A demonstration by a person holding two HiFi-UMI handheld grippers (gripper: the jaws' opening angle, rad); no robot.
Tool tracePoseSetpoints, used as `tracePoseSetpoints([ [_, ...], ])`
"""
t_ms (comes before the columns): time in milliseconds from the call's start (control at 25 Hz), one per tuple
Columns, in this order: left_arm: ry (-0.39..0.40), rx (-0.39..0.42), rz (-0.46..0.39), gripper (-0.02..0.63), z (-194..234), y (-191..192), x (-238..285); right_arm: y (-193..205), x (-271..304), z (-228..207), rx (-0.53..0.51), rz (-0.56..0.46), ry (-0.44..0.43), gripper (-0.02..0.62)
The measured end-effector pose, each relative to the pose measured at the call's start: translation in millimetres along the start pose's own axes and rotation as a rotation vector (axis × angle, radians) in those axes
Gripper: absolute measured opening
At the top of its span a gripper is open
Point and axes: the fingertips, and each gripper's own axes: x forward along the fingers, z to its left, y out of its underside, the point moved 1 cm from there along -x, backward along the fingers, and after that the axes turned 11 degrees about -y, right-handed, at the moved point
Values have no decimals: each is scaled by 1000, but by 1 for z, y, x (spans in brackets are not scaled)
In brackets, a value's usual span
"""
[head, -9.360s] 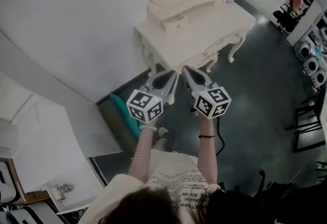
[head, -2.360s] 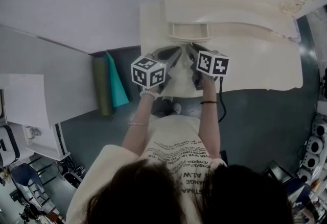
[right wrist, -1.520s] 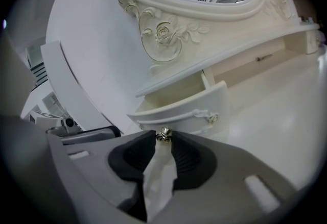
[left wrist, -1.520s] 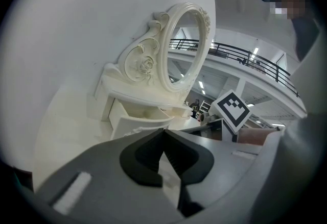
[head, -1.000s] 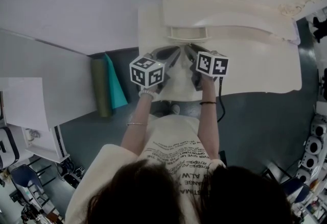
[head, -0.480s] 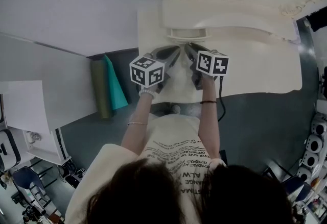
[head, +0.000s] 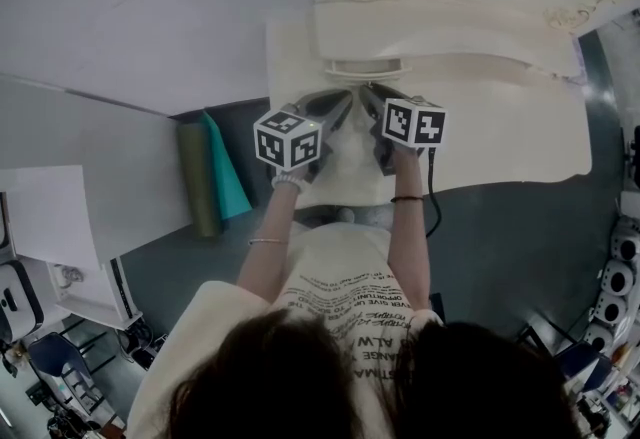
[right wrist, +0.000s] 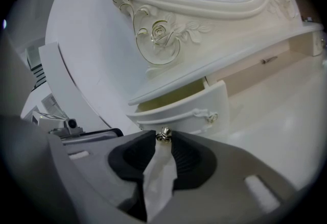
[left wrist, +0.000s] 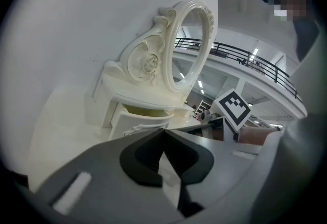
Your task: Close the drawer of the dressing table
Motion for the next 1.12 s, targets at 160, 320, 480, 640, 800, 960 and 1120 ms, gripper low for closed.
tracePoseSetpoints([
  [160, 2, 3, 1, -2, 2, -2, 2, -4, 2, -1, -1, -6, -1, 104],
  [320, 3, 2, 2, -2, 5, -5, 6, -9, 3, -4, 1, -15, -1, 104],
  [480, 7, 2, 1, -2, 8, -7, 8, -12, 5, -6, 4, -19, 0, 104],
  [640, 8, 1, 3, -2, 12, -7, 10, -14, 8, -8, 4, -27, 0, 104],
  [800, 11, 1, 1, -2, 15, -9, 11, -16, 10, -7, 6, -33, 6, 104],
  [960, 18, -1, 4, -2, 17, -9, 12, -17, 11, -8, 6, -37, 10, 104],
  [1120, 42, -5, 13, -2, 17, -10, 14, -20, 13, -9, 6, -44, 16, 104],
])
